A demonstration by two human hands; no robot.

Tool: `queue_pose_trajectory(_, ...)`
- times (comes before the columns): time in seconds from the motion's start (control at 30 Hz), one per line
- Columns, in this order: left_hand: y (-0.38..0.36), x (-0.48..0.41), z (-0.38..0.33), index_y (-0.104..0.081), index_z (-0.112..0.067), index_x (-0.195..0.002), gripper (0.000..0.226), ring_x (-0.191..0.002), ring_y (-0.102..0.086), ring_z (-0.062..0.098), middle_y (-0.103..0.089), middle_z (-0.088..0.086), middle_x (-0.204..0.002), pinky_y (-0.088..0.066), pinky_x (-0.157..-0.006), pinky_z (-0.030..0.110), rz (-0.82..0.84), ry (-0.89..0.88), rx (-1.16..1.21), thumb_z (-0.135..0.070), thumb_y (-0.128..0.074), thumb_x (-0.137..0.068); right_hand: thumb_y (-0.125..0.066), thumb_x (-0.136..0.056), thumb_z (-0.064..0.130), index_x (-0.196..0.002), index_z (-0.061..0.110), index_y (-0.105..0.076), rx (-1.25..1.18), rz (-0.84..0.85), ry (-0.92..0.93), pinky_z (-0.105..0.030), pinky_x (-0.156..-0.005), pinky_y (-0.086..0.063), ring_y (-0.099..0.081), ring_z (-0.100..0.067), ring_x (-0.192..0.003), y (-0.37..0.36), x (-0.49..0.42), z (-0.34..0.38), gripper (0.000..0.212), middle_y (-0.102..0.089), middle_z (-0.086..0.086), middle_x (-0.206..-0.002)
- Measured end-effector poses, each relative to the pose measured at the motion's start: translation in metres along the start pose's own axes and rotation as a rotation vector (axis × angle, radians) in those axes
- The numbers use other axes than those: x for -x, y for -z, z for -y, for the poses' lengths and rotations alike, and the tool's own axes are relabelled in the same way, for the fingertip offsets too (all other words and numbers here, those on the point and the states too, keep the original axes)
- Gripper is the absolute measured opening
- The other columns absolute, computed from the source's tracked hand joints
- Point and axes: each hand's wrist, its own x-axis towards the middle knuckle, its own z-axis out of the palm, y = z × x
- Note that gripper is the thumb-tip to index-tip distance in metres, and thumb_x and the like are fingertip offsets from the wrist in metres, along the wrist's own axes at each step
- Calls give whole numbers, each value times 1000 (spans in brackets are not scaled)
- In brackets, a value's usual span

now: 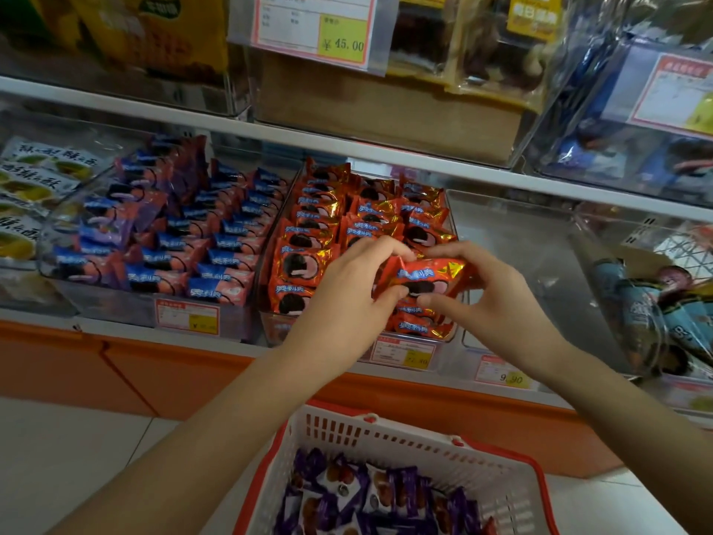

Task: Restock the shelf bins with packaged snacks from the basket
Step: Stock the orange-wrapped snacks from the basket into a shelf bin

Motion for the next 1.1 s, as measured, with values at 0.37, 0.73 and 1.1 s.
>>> queue_pose_trajectory(0.37,-22,-13,67,-60,-8,-123,44,-123,-51,33,-59,14,-126,-31,-107,52,88,-126,-728,-30,-38,-91,-58,-93,26,-128,10,-48,636,-107,-45,-47,-84,-51,-60,-35,-103,-7,-78,-50,40,-53,-14,-124)
queue_pose_trajectory(0.73,-29,-12,76,-58,-10,-125,49,-121,-52,30,-59,12,-126,-29,-109,51,47,-168,-775,-31,-29,-92,-54,-94,29,-134,11,-45,955,14,-93,-41,-100,-35,-41,-32,-124,-15,-106,-69,45,-48,-15,-132)
queue_pose_trajectory(1.1,-29,-13,81,-58,-10,-124,48,-119,-54,31,-59,12,-126,-33,-108,52,48,-204,-816,-31,-30,-92,-55,-91,7,-141,14,-36,949,-10,1,-40,-91,-46,-45,-31,-123,-21,-96,-65,54,-40,-11,-140)
